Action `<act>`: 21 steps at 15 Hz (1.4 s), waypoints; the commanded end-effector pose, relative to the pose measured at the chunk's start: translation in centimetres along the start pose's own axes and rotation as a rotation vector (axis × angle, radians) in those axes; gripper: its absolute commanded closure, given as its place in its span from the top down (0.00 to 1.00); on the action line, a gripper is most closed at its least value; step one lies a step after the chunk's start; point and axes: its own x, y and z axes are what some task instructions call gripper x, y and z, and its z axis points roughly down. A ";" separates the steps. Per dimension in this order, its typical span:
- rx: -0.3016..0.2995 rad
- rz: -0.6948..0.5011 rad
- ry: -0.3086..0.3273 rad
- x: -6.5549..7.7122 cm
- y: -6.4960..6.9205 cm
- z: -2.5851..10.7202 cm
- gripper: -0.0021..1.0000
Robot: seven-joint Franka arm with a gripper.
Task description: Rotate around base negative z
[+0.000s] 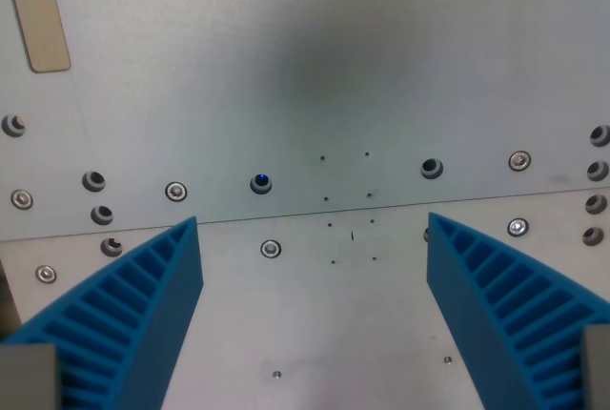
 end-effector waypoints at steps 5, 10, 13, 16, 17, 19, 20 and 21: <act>0.003 0.193 0.004 0.0 0.0 -0.3 1.00; 0.004 0.260 0.004 0.0 0.0 -0.3 1.00; 0.004 0.299 0.004 0.0 0.0 -0.3 1.00; 0.004 0.339 0.003 0.0 0.0 -0.3 1.00; 0.004 0.353 0.003 0.0 0.0 -0.3 1.00; 0.005 0.379 0.003 0.0 0.0 -0.3 1.00; 0.005 0.393 0.003 0.0 0.0 -0.3 1.00; 0.005 0.406 0.003 0.0 0.0 -0.3 1.00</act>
